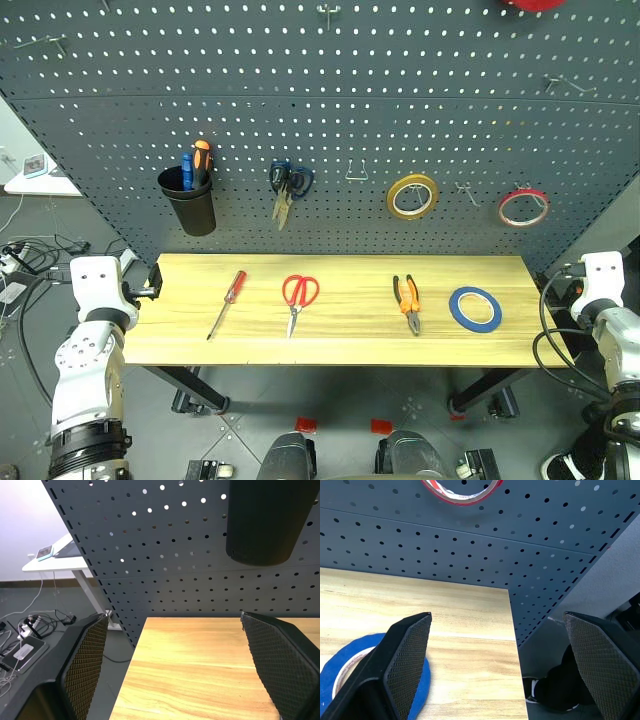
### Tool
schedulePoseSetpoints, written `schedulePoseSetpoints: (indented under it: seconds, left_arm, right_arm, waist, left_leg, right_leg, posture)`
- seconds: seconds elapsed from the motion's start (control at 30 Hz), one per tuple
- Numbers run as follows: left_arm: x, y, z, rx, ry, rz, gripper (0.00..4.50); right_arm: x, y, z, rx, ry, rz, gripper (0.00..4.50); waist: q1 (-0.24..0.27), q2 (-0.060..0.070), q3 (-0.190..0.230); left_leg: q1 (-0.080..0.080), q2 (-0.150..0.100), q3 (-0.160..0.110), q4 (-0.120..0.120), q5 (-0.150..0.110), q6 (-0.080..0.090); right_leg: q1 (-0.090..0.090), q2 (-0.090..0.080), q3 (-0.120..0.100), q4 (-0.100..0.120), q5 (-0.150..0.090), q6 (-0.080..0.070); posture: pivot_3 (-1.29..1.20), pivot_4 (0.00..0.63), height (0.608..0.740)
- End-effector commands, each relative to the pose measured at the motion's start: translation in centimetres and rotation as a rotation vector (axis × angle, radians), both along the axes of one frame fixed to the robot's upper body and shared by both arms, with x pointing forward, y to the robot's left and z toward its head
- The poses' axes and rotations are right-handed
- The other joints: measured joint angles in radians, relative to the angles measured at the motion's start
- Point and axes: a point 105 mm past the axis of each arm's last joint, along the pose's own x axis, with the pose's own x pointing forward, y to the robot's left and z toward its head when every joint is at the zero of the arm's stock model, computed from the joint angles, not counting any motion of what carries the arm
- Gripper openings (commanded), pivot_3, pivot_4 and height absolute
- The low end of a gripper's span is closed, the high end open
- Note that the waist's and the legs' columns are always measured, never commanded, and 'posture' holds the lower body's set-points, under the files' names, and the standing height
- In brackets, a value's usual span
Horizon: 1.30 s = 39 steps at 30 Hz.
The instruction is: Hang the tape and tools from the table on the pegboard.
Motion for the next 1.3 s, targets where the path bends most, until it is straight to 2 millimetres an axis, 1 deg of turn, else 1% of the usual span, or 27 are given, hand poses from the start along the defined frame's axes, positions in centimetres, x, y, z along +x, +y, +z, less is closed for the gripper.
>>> schedulePoseSetpoints:
  seconds: [0.03,0.17,0.27,0.3,0.33,0.4,0.47,0.57,0.63,0.7,0.77,0.83,0.9,0.93,1.03,1.1,1.17,1.2,1.3]
  left_arm:
    - [0.2,-0.2,1.4,0.022,-0.059,-0.025,4.47]
    - [-0.1,0.1,0.7,0.023,-0.023,-0.013,4.47]
    - [-0.2,-0.3,0.5,0.032,-0.009,-0.034,4.47]
    - [-0.1,-0.7,0.6,0.054,-0.004,-0.057,4.47]
    - [0.0,-1.5,1.0,0.084,-0.005,-0.103,4.47]
    - [0.3,-3.6,1.5,0.151,0.003,-0.214,4.47]
    - [0.6,-6.4,1.9,0.183,0.004,-0.355,4.47]
    - [1.2,-9.9,2.3,0.198,0.018,-0.518,4.47]
    - [1.2,-11.2,2.3,0.205,0.038,-0.591,4.47]
    - [1.2,-13.4,1.9,0.198,0.074,-0.705,4.47]
    - [1.2,-15.3,1.6,0.175,0.102,-0.809,4.47]
    - [1.4,-16.5,1.6,0.157,0.116,-0.876,4.47]
    - [1.6,-17.7,1.7,0.134,0.126,-0.946,4.47]
    - [1.8,-18.6,1.8,0.122,0.128,-0.990,4.47]
    - [1.9,-20.6,2.3,0.095,0.132,-1.095,4.47]
    - [1.9,-21.8,2.6,0.088,0.133,-1.167,4.47]
    - [1.8,-23.2,2.9,0.093,0.131,-1.242,4.47]
    - [1.8,-23.7,3.1,0.094,0.129,-1.275,4.47]
    - [1.7,-25.7,3.5,0.103,0.116,-1.373,4.47]
  right_arm:
    - [0.4,-0.6,1.8,-0.024,-0.056,-0.006,4.50]
    - [0.6,-0.2,1.8,-0.029,-0.051,0.010,4.50]
    - [0.6,0.4,1.6,-0.026,-0.045,0.045,4.50]
    - [0.6,0.7,1.6,-0.020,-0.044,0.065,4.50]
    - [0.5,1.4,1.4,-0.019,-0.039,0.104,4.50]
    - [0.4,2.9,1.2,-0.021,-0.020,0.184,4.50]
    - [0.0,5.0,0.5,-0.034,0.024,0.289,4.50]
    - [-0.9,7.6,-0.5,-0.050,0.085,0.406,4.50]
    - [-1.4,9.0,-0.6,-0.050,0.107,0.458,4.50]
    - [-1.8,10.4,-0.9,-0.065,0.144,0.512,4.50]
    - [-1.9,11.3,-1.1,-0.079,0.175,0.534,4.50]
    - [-1.7,12.1,-1.0,-0.071,0.194,0.537,4.50]
    - [-1.4,12.3,-1.5,-0.095,0.256,0.516,4.50]
    - [-1.1,12.3,-1.6,-0.095,0.269,0.503,4.50]
    - [-0.4,12.4,-1.5,-0.104,0.288,0.494,4.50]
    - [0.2,12.1,-1.4,-0.109,0.299,0.477,4.50]
    - [0.9,11.7,-1.3,-0.111,0.311,0.459,4.50]
    - [1.3,11.6,-1.3,-0.113,0.320,0.454,4.50]
    - [2.3,10.7,-1.4,-0.113,0.350,0.428,4.50]
  waist:
    - [0.000,0.000,0.000]
    - [0.000,0.000,0.000]
    - [0.000,0.000,0.000]
    - [0.000,0.000,0.000]
    - [0.000,0.000,0.000]
    - [0.000,-0.001,0.002]
    - [0.001,-0.002,0.009]
    - [0.004,-0.002,0.022]
    - [0.004,0.000,0.035]
    - [0.003,0.001,0.051]
    - [0.000,0.001,0.070]
    - [-0.002,-0.001,0.095]
    - [-0.003,-0.003,0.118]
    - [-0.005,-0.004,0.126]
    - [-0.011,-0.005,0.164]
    - [-0.018,-0.006,0.182]
    - [-0.022,-0.006,0.202]
    - [-0.024,-0.006,0.215]
    - [-0.027,-0.007,0.230]
  left_leg:
    - [0.000,0.000,0.000,0.000,0.000,0.000]
    - [0.000,0.000,0.000,0.000,0.000,0.000]
    - [0.000,0.000,0.001,0.000,0.000,0.000]
    - [0.000,0.000,0.001,0.000,0.000,0.000]
    - [0.000,0.000,0.001,0.000,0.000,0.000]
    - [0.000,0.000,0.001,0.000,0.000,0.001]
    - [0.000,0.001,0.001,0.000,0.000,0.001]
    - [0.000,0.001,0.001,0.000,0.000,0.001]
    - [0.000,0.001,0.001,0.001,0.000,0.001]
    - [0.000,0.001,0.002,0.001,-0.001,0.001]
    - [0.000,0.002,0.002,0.001,-0.001,0.001]
    - [-0.002,0.002,0.004,0.001,0.000,0.001]
    - [-0.003,0.003,0.005,0.001,0.000,0.001]
    - [-0.007,0.004,0.007,0.001,0.000,0.001]
    - [-0.012,0.003,0.007,0.002,0.000,0.001]
    - [-0.018,0.003,0.006,0.003,-0.001,0.002]
    - [-0.020,0.002,0.006,0.004,-0.001,0.003]
    - [-0.020,0.002,0.007,0.004,-0.001,0.003]
    - [-0.028,0.001,0.008,0.005,-0.001,0.003]
  right_leg:
    - [0.000,0.000,0.000,0.000,0.000,0.000]
    - [0.000,0.000,0.000,0.000,0.001,-0.001]
    - [0.000,0.000,0.001,0.000,0.000,-0.001]
    - [0.000,0.000,0.001,0.000,0.000,-0.001]
    - [0.000,0.000,0.001,0.000,0.000,-0.001]
    - [0.000,0.000,0.001,0.000,0.000,-0.001]
    - [0.000,0.000,0.001,0.000,0.000,-0.001]
    - [0.000,0.000,0.001,0.000,0.000,-0.001]
    - [0.000,0.000,0.002,0.000,0.000,-0.001]
    - [-0.001,0.000,0.002,0.000,0.000,-0.001]
    - [-0.002,0.000,0.003,0.000,0.000,-0.001]
    - [-0.006,0.000,0.004,0.002,0.001,-0.002]
    - [-0.008,0.000,0.005,0.002,0.002,-0.003]
    - [-0.012,0.001,0.006,0.003,0.002,-0.003]
    - [-0.017,0.000,0.006,0.003,0.003,-0.003]
    - [-0.021,0.000,0.006,0.003,0.003,-0.002]
    - [-0.023,0.000,0.005,0.003,0.003,-0.002]
    - [-0.023,0.000,0.005,0.002,0.003,-0.002]
    - [-0.030,-0.001,0.005,0.003,0.003,-0.001]
  posture:
    - [-0.10,0.066,0.740]
    - [-0.10,0.070,0.740]
    - [-0.10,0.070,0.740]
    - [-0.10,0.076,0.740]
    - [-0.10,0.076,0.740]
    - [-0.10,0.099,0.740]
    - [-0.11,0.111,0.740]
    - [-0.12,0.138,0.740]
    - [-0.13,0.167,0.740]
    - [-0.14,0.195,0.740]
    - [-0.16,0.217,0.740]
    - [-0.19,0.265,0.740]
    - [-0.20,0.287,0.740]
    - [-0.20,0.304,0.740]
    - [-0.21,0.353,0.740]
    - [-0.22,0.368,0.740]
    - [-0.22,0.392,0.740]
    - [-0.21,0.397,0.740]
    - [-0.21,0.402,0.740]
